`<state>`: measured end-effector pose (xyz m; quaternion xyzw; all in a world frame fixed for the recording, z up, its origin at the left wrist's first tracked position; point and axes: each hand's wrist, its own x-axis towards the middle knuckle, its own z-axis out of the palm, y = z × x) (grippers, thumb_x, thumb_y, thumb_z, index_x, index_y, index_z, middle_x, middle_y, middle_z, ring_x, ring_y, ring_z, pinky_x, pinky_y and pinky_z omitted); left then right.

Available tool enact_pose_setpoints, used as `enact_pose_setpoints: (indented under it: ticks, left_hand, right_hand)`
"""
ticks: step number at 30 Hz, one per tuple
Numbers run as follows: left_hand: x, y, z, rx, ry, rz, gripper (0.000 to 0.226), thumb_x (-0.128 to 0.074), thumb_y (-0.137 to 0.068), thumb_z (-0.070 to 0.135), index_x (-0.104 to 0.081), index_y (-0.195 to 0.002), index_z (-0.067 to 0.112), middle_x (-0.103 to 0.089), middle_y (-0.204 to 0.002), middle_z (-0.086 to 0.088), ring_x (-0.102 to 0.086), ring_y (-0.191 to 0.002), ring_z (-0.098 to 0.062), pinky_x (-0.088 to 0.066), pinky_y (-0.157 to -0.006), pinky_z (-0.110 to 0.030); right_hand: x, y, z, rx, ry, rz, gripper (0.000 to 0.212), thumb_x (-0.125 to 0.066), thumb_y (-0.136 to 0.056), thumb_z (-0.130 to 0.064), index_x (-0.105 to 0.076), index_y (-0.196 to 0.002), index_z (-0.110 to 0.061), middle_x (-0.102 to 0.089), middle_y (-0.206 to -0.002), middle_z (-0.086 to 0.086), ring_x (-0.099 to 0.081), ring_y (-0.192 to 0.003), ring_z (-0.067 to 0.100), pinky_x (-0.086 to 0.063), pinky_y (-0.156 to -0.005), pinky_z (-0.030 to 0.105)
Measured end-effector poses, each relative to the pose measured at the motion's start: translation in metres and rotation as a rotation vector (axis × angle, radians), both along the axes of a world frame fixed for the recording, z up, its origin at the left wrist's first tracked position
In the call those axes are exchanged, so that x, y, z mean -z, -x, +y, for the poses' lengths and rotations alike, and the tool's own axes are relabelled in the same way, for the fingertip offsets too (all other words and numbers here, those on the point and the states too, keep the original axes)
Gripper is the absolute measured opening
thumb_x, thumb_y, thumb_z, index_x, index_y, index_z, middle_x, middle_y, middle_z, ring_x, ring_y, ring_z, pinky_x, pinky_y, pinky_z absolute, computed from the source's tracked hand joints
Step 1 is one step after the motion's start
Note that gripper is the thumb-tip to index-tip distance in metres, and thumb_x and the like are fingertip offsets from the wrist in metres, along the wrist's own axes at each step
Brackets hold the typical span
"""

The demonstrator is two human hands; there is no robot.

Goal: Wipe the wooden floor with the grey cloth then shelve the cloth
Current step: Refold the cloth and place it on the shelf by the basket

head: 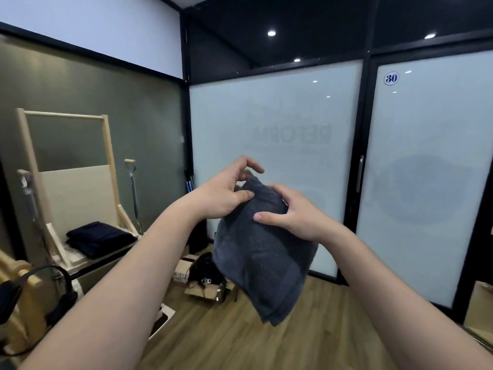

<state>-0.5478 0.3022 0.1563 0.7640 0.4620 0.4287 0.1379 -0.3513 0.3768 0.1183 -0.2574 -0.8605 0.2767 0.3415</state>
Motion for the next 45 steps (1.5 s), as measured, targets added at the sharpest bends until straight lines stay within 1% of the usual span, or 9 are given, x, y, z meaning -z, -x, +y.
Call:
enact_pose_setpoints:
  ticks: [7, 10, 13, 17, 21, 27, 32, 35, 45]
  left_hand:
    - [0.004, 0.007, -0.013, -0.029, -0.109, -0.174, 0.043, -0.071, -0.090, 0.020, -0.052, -0.126, 0.035, -0.066, -0.108, 0.005, -0.068, -0.074, -0.012, -0.055, -0.070, -0.025]
    - [0.020, 0.022, -0.021, -0.012, 0.206, -0.184, 0.068, -0.085, -0.069, 0.044, -0.054, -0.127, 0.030, -0.073, -0.116, 0.001, -0.072, -0.103, -0.015, -0.059, -0.089, -0.039]
    - [0.049, 0.035, -0.030, -0.038, 0.484, -0.084, 0.056, -0.082, -0.063, 0.051, -0.066, -0.111, 0.028, -0.076, -0.112, 0.001, -0.071, -0.105, -0.017, -0.054, -0.097, -0.048]
    - [0.048, 0.050, -0.036, -0.016, 0.319, -0.389, 0.032, -0.082, -0.079, 0.016, -0.069, -0.107, 0.009, -0.075, -0.108, -0.016, -0.068, -0.101, -0.032, -0.055, -0.092, -0.046]
    - [0.019, 0.046, -0.049, -0.028, 0.089, -0.617, 0.037, -0.085, -0.072, 0.025, -0.073, -0.101, 0.004, -0.076, -0.099, -0.014, -0.072, -0.088, -0.026, -0.058, -0.081, -0.036]
    - [0.004, 0.042, -0.071, -0.021, 0.195, -0.295, 0.036, -0.088, -0.071, 0.031, -0.074, -0.094, 0.007, -0.075, -0.090, -0.006, -0.069, -0.083, -0.017, -0.056, -0.075, -0.028]
    - [0.001, 0.052, -0.091, 0.072, 0.298, -0.133, 0.030, -0.085, -0.074, 0.026, -0.070, -0.095, 0.011, -0.075, -0.085, 0.001, -0.070, -0.077, -0.009, -0.053, -0.068, -0.020]
    - [0.001, 0.055, -0.101, 0.134, 0.309, -0.116, 0.007, -0.079, -0.081, 0.021, -0.072, -0.080, 0.020, -0.073, -0.075, 0.008, -0.068, -0.069, -0.003, -0.050, -0.063, -0.013]
    - [0.018, 0.040, -0.100, -0.018, 0.180, -0.302, 0.022, -0.065, -0.093, 0.042, -0.071, -0.088, 0.022, -0.071, -0.078, 0.009, -0.065, -0.070, -0.005, -0.048, -0.058, -0.018]
  right_hand:
    - [-0.012, -0.007, -0.014, -0.011, 0.052, 0.135, 0.025, -0.078, -0.088, -0.031, -0.071, -0.100, -0.010, -0.075, -0.100, 0.016, -0.073, -0.092, 0.031, -0.056, -0.087, 0.052]
    - [-0.023, -0.008, -0.023, 0.006, 0.081, 0.335, 0.022, -0.073, -0.092, -0.021, -0.068, -0.100, 0.000, -0.071, -0.090, 0.016, -0.066, -0.081, 0.023, -0.054, -0.078, 0.045]
    - [-0.033, -0.014, -0.034, 0.012, 0.155, 0.475, 0.020, -0.071, -0.092, -0.015, -0.068, -0.102, 0.002, -0.072, -0.090, 0.008, -0.066, -0.082, 0.018, -0.053, -0.077, 0.036]
    - [-0.033, -0.031, -0.043, 0.068, 0.178, 0.311, 0.023, -0.073, -0.092, -0.025, -0.071, -0.104, -0.005, -0.076, -0.096, 0.010, -0.069, -0.085, 0.019, -0.055, -0.079, 0.038]
    - [-0.017, -0.046, -0.054, -0.035, 0.338, 0.178, 0.027, -0.072, -0.093, -0.024, -0.067, -0.119, -0.019, -0.075, -0.115, 0.005, -0.071, -0.104, 0.018, -0.056, -0.086, 0.041]
    - [-0.010, -0.031, -0.076, -0.020, 0.300, 0.474, 0.024, -0.079, -0.073, -0.040, -0.066, -0.076, -0.020, -0.067, -0.074, -0.001, -0.061, -0.067, 0.012, -0.047, -0.059, 0.023]
    - [-0.026, -0.040, -0.085, 0.031, 0.193, 0.371, 0.030, -0.080, -0.072, -0.044, -0.071, -0.077, -0.015, -0.070, -0.070, -0.002, -0.063, -0.062, 0.009, -0.049, -0.055, 0.019]
    - [-0.024, -0.041, -0.090, 0.014, 0.188, 0.339, 0.028, -0.079, -0.072, -0.045, -0.072, -0.072, -0.018, -0.069, -0.069, -0.005, -0.063, -0.062, 0.009, -0.048, -0.055, 0.018]
    - [-0.027, -0.042, -0.100, 0.110, 0.091, 0.385, 0.047, -0.079, -0.079, -0.050, -0.069, -0.075, -0.004, -0.065, -0.068, -0.002, -0.059, -0.064, 0.011, -0.044, -0.062, 0.025]
